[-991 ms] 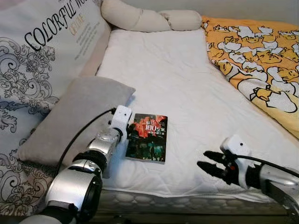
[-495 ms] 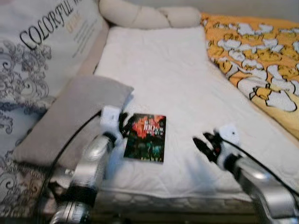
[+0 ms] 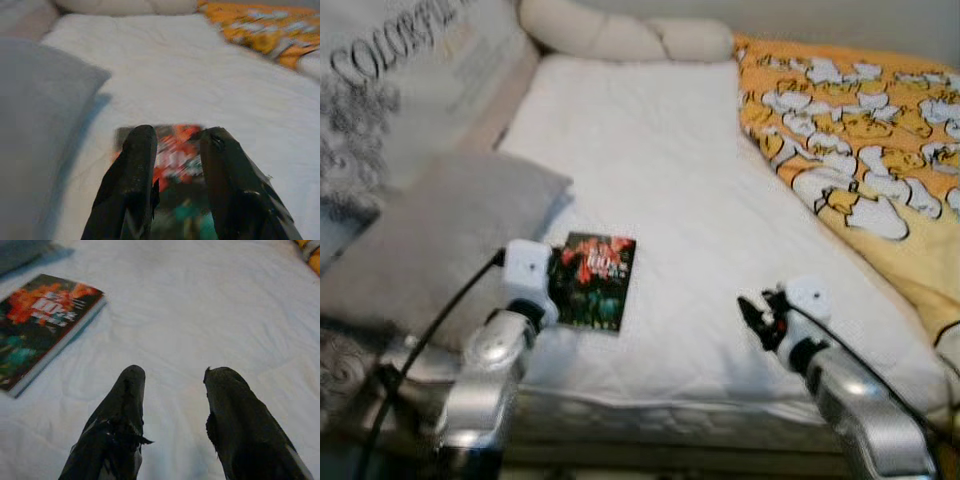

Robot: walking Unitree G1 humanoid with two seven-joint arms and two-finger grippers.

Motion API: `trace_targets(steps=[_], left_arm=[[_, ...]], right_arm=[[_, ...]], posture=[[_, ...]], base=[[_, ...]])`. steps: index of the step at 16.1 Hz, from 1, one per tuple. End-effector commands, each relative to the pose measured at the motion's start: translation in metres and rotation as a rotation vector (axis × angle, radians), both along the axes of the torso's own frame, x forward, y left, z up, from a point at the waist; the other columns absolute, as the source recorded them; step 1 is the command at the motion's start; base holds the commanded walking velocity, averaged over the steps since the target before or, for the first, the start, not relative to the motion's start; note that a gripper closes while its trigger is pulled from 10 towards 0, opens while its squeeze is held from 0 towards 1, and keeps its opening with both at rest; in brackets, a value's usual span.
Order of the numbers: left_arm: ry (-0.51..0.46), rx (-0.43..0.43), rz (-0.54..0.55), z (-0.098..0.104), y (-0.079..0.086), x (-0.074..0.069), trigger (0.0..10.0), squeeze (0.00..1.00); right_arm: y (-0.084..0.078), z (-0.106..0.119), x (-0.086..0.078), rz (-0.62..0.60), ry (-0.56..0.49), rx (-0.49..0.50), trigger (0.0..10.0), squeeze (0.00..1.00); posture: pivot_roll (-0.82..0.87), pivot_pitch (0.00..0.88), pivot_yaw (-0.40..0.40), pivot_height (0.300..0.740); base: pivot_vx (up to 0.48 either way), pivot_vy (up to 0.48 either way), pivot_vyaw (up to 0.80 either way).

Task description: Clean up the room

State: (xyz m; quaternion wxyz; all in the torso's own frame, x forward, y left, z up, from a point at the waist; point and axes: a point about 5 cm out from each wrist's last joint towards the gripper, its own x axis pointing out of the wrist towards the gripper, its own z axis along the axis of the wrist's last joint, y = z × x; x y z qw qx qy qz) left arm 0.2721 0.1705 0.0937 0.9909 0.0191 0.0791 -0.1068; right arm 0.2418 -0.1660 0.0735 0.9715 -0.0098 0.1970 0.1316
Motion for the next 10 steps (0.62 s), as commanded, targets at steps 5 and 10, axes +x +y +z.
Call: trace_targets(steps=[5,10], left_arm=[[0.0,0.005,0.035,0.0065,-0.0012,-0.0031,10.0,0.0],[0.014,0.007,0.024,0.0088,-0.0073,-0.0052,10.0,0.0]], right_arm=[[-0.0082,0.001,0.0014,-0.047,-0.019,-0.027,10.0,0.0],[-0.015,-0.0034,0.0014,-0.067,0.011,-0.055,10.0,0.0]], posture=[[-0.04,0.0,-0.013,0.74],[-0.04,0.0,-0.014,0.74]], base=[[0.0,-0.441,0.0],[0.0,-0.442,0.0]])
